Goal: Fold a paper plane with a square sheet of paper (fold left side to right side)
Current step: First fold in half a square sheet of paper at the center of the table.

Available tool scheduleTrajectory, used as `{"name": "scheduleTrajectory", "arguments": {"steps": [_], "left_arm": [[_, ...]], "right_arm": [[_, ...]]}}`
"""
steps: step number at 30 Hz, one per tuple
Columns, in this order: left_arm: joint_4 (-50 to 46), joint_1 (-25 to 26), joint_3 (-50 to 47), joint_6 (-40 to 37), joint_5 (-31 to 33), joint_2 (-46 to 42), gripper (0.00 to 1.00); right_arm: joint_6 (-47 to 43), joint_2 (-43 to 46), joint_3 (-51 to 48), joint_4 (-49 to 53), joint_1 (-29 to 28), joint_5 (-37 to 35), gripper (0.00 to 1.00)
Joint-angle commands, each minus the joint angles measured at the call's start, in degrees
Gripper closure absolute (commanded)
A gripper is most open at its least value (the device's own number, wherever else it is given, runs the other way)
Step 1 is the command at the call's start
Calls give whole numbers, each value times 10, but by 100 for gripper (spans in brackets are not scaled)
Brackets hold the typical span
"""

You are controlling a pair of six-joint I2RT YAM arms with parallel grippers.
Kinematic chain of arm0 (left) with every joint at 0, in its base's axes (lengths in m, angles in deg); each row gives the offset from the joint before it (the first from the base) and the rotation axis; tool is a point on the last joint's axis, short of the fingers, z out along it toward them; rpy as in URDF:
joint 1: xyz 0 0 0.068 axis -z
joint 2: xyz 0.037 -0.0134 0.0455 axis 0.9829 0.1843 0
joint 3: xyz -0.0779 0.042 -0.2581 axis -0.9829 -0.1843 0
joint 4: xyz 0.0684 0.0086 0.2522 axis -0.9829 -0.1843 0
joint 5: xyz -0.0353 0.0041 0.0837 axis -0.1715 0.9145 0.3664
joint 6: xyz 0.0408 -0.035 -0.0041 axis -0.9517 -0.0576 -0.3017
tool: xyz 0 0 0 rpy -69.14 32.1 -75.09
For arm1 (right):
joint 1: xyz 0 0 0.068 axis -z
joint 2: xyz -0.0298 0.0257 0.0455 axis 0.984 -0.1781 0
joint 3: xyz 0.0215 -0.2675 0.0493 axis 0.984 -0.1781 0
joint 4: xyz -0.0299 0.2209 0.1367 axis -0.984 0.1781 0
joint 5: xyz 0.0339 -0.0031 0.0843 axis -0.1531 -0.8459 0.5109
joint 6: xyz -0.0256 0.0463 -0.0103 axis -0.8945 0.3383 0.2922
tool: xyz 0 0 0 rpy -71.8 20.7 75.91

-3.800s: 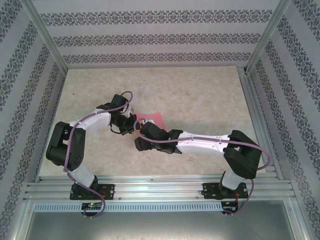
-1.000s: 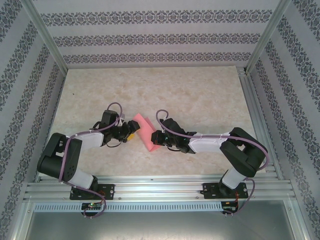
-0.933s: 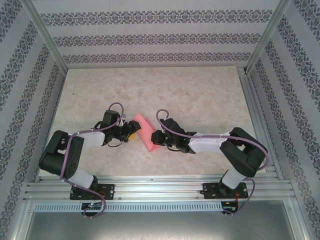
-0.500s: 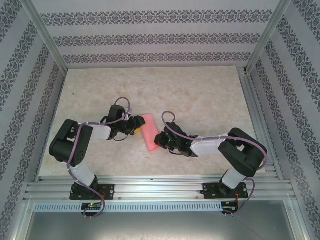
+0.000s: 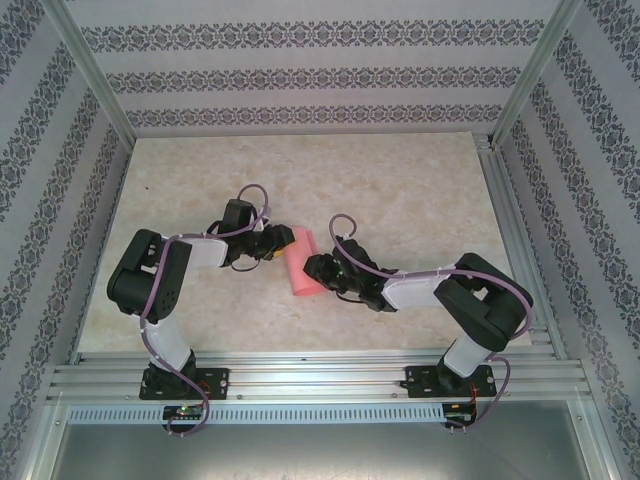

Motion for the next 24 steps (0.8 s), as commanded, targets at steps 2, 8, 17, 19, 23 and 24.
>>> {"name": "scheduleTrajectory", "arguments": {"steps": [2, 8, 17, 19, 23, 24], "left_arm": [[-39, 7, 20, -44, -6, 14, 55], [-53, 6, 31, -67, -7, 25, 54], [-53, 7, 34, -68, -5, 29, 54], [-53, 7, 34, -66, -4, 29, 54], [-56, 7, 35, -69, -4, 29, 54], [-58, 7, 35, -70, -4, 29, 54]], "right_arm": [[-16, -12, -7, -45, 20, 42, 62], [-25, -36, 14, -42, 37, 84, 56], [-9, -89, 40, -71, 62, 128, 56], [-3, -96, 40, -89, 71, 136, 56], [-8, -98, 50, -85, 81, 147, 58], [-9, -98, 52, -85, 83, 149, 60]]}}
